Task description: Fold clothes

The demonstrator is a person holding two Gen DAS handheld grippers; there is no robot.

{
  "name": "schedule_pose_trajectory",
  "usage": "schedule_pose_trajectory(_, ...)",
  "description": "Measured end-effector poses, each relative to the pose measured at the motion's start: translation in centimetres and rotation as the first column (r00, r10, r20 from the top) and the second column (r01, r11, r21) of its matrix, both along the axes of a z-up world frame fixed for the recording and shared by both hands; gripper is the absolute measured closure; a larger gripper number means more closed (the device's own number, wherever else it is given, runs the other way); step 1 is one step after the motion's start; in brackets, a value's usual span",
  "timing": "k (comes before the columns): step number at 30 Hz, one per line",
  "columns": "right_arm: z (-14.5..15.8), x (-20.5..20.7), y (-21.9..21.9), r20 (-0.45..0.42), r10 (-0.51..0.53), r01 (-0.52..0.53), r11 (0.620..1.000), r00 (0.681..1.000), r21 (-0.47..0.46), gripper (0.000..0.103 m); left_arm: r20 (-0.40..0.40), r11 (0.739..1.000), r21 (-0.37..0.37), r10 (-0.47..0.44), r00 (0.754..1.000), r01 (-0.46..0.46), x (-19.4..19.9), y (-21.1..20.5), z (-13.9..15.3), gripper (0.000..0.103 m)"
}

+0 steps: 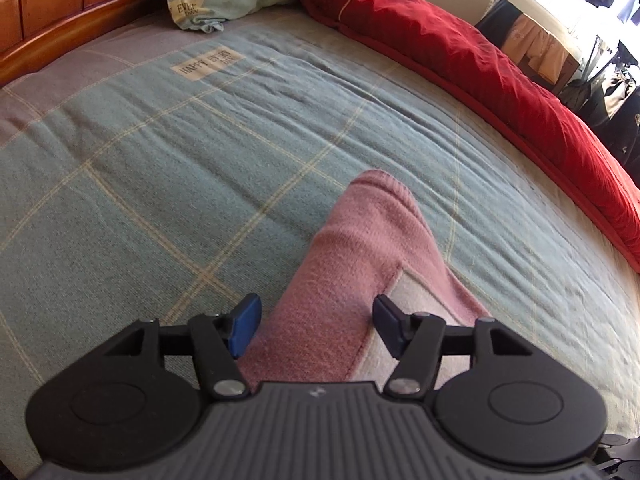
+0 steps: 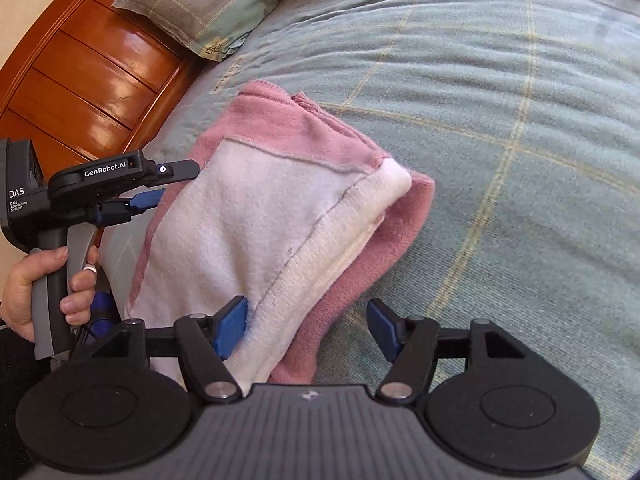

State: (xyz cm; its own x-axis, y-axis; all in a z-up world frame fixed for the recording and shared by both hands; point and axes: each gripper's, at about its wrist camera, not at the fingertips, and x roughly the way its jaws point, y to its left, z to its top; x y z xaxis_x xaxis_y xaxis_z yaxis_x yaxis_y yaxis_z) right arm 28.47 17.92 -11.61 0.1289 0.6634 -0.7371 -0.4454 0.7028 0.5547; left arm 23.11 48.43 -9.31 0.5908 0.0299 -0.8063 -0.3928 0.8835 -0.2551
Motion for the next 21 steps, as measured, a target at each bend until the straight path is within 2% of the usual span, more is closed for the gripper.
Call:
schedule_pose_trajectory(3, 2.3, -0.2, -1.2, 0.104, -0.026, 0.027, 1.000, 0.994, -0.015, 0.036, 0.051, 0.998, 0.054, -0.021, 0.999, 0.018, -1.8, -0.6, 2.3, 0.039)
schedule_pose_trajectory(4, 2.9, -0.1, -1.2, 0.144, -0.029, 0.031, 0.999, 0.989, -0.015, 0.037, 0.064, 0.997, 0.072, -0.044, 0.997, 0.040, -2.4, -1.2, 2.9, 0.034)
schedule_pose_trajectory(6, 4.1, 0.1, -1.1, 0.215, -0.032, 0.035, 0.999, 0.976, -0.011, 0.051, 0.083, 0.990, 0.111, -0.101, 0.991, 0.092, -3.4, -2.7, 4.0, 0.031)
schedule_pose_trajectory(8, 4.5, 0.7, -0.3, 0.222, -0.013, 0.012, 1.000, 0.975, 0.008, 0.060, 0.088, 0.980, 0.111, -0.177, 0.980, 0.167, -3.8, -4.2, 4.2, 0.030)
schedule_pose_trajectory(10, 4.2, 0.9, 0.8, 0.227, 0.014, -0.014, 1.000, 0.974, -0.003, 0.063, 0.077, 0.974, 0.102, -0.212, 0.974, 0.203, -3.7, -5.2, 3.4, 0.030)
schedule_pose_trajectory(15, 1.0, 0.7, 3.5, 0.240, 0.093, -0.063, 0.990, 0.966, -0.128, 0.065, -0.006, 0.980, 0.099, -0.174, 0.985, 0.174, -2.5, -5.0, -1.0, 0.030)
schedule_pose_trajectory(18, 0.0, 1.1, 3.9, 0.230, 0.105, -0.075, 0.988, 0.968, -0.136, 0.066, -0.011, 0.974, 0.138, -0.179, 0.984, 0.179, -1.9, -5.3, -1.7, 0.028)
schedule_pose_trajectory(21, 0.0, 1.3, 4.3, 0.229, 0.121, -0.090, 0.985, 0.966, -0.144, 0.066, -0.021, 0.976, 0.126, -0.178, 0.984, 0.179, -1.0, -5.1, -1.8, 0.023)
